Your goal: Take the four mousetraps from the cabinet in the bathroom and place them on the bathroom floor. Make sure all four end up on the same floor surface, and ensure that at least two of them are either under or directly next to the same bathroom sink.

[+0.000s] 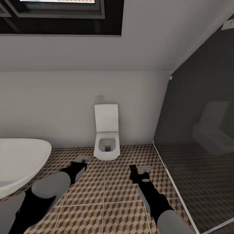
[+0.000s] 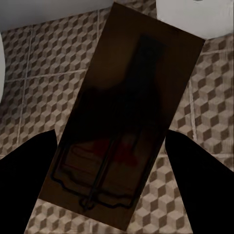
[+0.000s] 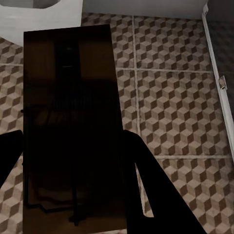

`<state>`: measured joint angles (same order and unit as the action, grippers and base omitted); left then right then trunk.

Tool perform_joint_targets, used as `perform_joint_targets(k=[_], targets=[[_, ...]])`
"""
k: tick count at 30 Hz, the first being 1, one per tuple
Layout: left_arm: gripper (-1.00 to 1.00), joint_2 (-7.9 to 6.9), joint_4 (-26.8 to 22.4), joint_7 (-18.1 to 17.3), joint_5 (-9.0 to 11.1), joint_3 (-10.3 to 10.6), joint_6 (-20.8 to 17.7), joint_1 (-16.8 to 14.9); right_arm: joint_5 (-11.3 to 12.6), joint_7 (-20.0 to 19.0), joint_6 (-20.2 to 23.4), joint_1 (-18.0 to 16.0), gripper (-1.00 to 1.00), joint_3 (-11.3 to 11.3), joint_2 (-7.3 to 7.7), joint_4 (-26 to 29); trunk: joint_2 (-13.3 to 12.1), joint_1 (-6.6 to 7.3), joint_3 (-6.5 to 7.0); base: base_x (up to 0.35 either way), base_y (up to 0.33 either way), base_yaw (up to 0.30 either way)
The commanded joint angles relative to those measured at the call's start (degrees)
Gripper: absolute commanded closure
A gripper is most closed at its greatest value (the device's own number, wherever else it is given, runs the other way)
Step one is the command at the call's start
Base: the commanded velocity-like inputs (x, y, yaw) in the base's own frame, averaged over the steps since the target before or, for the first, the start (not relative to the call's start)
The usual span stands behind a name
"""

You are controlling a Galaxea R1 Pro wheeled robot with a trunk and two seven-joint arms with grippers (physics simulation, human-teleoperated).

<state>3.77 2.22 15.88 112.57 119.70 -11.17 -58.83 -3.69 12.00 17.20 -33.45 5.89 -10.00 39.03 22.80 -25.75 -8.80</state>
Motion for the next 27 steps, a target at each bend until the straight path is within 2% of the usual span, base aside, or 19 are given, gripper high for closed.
perform_joint_targets(k=[1,11,21,27], targets=[[1.00,0.02,-0.84,0.10,0.37,0.52,0.22,-0.05,-0.23,0.38,0.47,-0.04,1.00,0.16,0.00,0.08,0.12,-0.03,-0.12,0.000,0.000,0.000],[1.00,0.29,-5.10,0.33,0.37,0.54,2.72,0.01,-0.34,0.31,0.54,-0.04,1.00,0.18,0.00,1.08,0.12,-0.03,-0.12,0.000,0.000,0.000],[1.00,0.61,-5.42,0.38,0.37,0.54,3.08,0.02,-0.35,0.31,0.56,-0.04,1.00,0.18,0.00,1.48,0.12,-0.03,-0.12,0.000,0.000,0.000],[1.00,0.70,-5.46,0.32,0.37,0.54,3.09,0.02,-0.35,0.31,0.56,-0.04,1.00,0.18,0.00,1.49,2.53,-1.35,-1.20,0.000,0.000,0.000]])
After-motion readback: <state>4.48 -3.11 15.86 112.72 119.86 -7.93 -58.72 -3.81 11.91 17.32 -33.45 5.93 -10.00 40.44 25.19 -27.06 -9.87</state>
